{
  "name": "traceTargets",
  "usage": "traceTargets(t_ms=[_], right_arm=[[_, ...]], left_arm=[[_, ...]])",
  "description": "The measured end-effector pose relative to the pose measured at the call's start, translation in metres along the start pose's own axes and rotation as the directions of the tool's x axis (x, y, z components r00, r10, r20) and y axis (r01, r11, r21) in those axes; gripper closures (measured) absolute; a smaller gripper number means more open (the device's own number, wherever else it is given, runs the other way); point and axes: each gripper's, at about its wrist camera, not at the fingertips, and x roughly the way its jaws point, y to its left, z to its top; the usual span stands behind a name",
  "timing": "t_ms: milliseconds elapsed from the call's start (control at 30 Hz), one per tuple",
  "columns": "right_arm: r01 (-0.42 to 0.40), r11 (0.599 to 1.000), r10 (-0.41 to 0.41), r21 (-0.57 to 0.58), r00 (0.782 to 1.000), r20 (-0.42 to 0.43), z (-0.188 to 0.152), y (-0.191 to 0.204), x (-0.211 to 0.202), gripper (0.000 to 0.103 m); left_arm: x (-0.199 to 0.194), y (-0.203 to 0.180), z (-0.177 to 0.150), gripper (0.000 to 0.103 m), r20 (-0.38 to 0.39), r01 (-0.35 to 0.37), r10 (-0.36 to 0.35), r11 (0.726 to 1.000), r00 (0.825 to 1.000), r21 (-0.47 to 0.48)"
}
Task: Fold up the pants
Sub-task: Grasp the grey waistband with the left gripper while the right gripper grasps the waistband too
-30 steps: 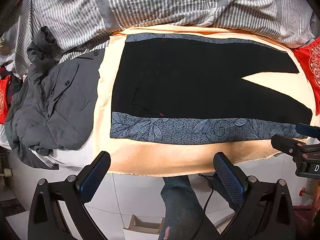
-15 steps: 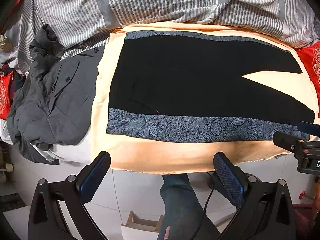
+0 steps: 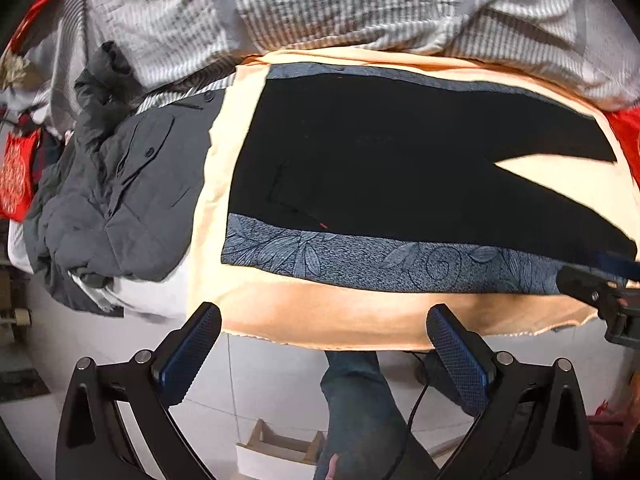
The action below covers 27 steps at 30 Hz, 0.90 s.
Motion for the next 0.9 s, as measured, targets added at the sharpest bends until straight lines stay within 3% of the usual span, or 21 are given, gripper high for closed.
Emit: traceTargets(t_ms=[267,467,533,633,667,700,733,767,833,900], right_arm=[[-0.102,0.995,0.102,-0.018,0.995,0.002,0.001,-0.011,0.000,0.000],[-0.250,0.967,0.253,0.052,0.967,-0.046,0.002,-0.024,0.014,0.000],[-0.328,0.936,0.336,0.128,0.940,-0.050,0.002,-0.029,0.026,0.000],[-0.458,0.845,0.490,0.276,0.870,-0.055,-0.003,-0.034,0.060,0.000],[-0.479,0.819,0.519,0.317,0.854,-0.049,-0.005,-0.035,0.073,0.007],[-0.500,0.791,0.546,0.352,0.837,-0.039,-0.007,-0.037,0.087,0.023],[-0.515,0.764,0.568,0.388,0.822,-0.028,-0.011,-0.037,0.105,0.033],[-0.526,0.737,0.589,0.424,0.808,-0.023,-0.016,-0.038,0.123,0.044],[-0.546,0.685,0.628,0.482,0.778,-0.013,-0.025,-0.036,0.153,0.045],[-0.558,0.655,0.645,0.510,0.764,0.008,-0.035,-0.035,0.176,0.045]], left_arm=[[0.004,0.019,-0.003,0.000,0.004,0.047,-0.047,0.980,0.999,-0.192],[0.028,0.032,-0.005,0.000,-0.013,0.113,-0.126,0.931,0.992,-0.346],[0.044,0.038,-0.005,0.000,-0.023,0.133,-0.152,0.917,0.988,-0.376],[0.073,0.046,-0.003,0.000,-0.021,0.179,-0.204,0.903,0.979,-0.391],[0.084,0.048,-0.003,0.005,-0.029,0.195,-0.223,0.901,0.974,-0.387],[0.096,0.050,-0.002,0.012,-0.044,0.202,-0.236,0.903,0.971,-0.379],[0.111,0.050,-0.002,0.025,-0.069,0.210,-0.250,0.909,0.966,-0.360],[0.124,0.051,-0.002,0.026,-0.091,0.221,-0.267,0.912,0.959,-0.345],[0.145,0.056,-0.005,0.026,-0.102,0.245,-0.293,0.911,0.951,-0.332],[0.159,0.060,-0.008,0.025,-0.099,0.266,-0.313,0.907,0.945,-0.327]])
